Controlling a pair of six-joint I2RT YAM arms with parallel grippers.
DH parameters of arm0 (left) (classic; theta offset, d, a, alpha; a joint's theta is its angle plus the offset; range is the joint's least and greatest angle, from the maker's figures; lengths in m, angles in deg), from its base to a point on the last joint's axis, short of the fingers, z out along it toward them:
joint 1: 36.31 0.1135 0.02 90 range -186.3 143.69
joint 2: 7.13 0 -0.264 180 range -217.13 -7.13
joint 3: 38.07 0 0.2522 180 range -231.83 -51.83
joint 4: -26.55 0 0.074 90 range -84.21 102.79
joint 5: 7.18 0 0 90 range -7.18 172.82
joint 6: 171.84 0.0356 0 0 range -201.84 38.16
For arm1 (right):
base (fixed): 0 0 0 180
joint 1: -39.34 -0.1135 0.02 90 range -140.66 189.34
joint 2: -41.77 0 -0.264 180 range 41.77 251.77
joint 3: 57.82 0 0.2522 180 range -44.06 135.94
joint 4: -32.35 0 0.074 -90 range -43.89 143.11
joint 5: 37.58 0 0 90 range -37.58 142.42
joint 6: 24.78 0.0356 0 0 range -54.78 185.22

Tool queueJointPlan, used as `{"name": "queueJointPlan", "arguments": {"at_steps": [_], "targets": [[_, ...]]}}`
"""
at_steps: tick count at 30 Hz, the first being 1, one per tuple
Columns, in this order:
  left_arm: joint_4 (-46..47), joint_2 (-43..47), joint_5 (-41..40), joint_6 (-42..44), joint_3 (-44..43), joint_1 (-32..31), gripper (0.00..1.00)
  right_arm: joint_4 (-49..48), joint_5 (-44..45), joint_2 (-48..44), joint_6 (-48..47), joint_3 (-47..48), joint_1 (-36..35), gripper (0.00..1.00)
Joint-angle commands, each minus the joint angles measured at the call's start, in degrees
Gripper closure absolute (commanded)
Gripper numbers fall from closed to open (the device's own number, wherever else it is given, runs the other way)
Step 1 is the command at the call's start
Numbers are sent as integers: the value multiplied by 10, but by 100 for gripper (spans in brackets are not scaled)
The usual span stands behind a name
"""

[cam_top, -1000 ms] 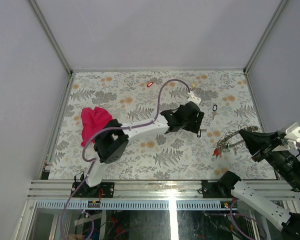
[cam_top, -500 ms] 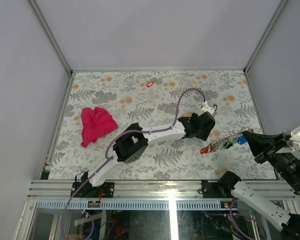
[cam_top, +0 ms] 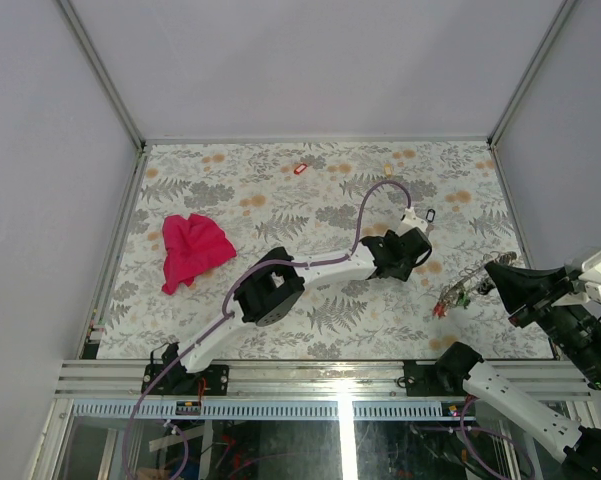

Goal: Put the keys on the keyring

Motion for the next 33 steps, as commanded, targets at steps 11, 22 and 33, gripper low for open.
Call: {"name": "queueJointPlan", "arguments": {"at_steps": [11,22,33], "targets": [[92,77,38,63,183,4,81,-32,-10,-4,4,-18,-3,99],[161,232,76,99,425,12,88,-35,-33,-5,-4,-53,-3,99],[190,474,54,44,709,-17,84,-94,-276,-42,-82,-186,-3,100]]}}
